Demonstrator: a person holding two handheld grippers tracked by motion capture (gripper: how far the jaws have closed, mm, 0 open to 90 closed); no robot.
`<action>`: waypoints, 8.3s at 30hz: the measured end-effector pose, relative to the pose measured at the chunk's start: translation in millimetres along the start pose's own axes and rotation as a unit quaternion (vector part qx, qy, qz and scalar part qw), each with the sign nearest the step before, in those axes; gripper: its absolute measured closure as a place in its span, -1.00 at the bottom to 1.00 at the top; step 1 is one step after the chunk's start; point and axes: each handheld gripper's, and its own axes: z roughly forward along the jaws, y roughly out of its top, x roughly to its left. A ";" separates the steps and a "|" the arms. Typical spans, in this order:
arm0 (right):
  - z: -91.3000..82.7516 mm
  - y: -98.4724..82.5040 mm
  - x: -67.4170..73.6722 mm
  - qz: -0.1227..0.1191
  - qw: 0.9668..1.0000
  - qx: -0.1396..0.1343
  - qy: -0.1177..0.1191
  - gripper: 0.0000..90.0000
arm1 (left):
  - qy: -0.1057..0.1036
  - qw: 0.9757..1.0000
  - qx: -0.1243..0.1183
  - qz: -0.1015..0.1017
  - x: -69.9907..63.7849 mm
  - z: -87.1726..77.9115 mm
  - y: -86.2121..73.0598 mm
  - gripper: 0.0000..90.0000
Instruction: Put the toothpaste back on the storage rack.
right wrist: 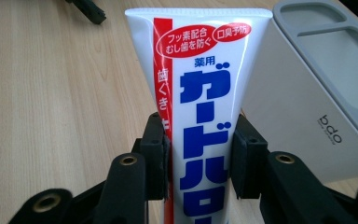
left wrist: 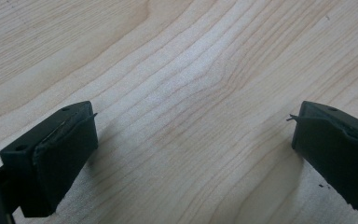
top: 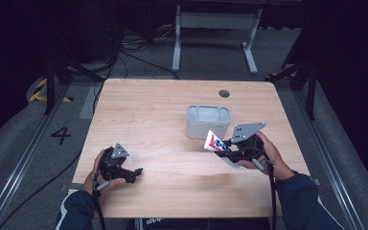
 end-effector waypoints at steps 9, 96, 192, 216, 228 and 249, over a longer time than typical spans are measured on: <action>-8.8 0.5 -2.9 0.010 0.999 -0.029 -0.015 0.42 | 0.000 1.000 0.000 0.000 0.0 0.0 0.0 -0.99; -20.9 55.1 -51.3 0.046 0.980 -0.174 -0.084 0.42 | 0.000 1.000 0.000 -0.002 -0.2 0.1 0.0 -0.99; 32.7 23.9 -93.6 0.068 0.992 -0.067 -0.083 0.33 | 0.001 1.000 0.000 -0.001 -0.4 -0.4 -0.4 -0.99; 33.0 16.7 -95.3 0.075 0.993 -0.043 -0.079 0.28 | 0.001 1.000 0.000 -0.002 -0.5 -0.4 -0.4 -0.98; 35.5 18.6 -91.5 0.071 0.993 -0.042 -0.078 0.24 | 0.001 1.000 0.000 -0.001 -0.4 -0.4 -0.4 -0.99; 25.9 17.7 -86.1 0.072 0.992 -0.055 -0.089 0.10 | 0.002 1.000 0.001 0.000 -0.4 -1.0 -0.7 -0.98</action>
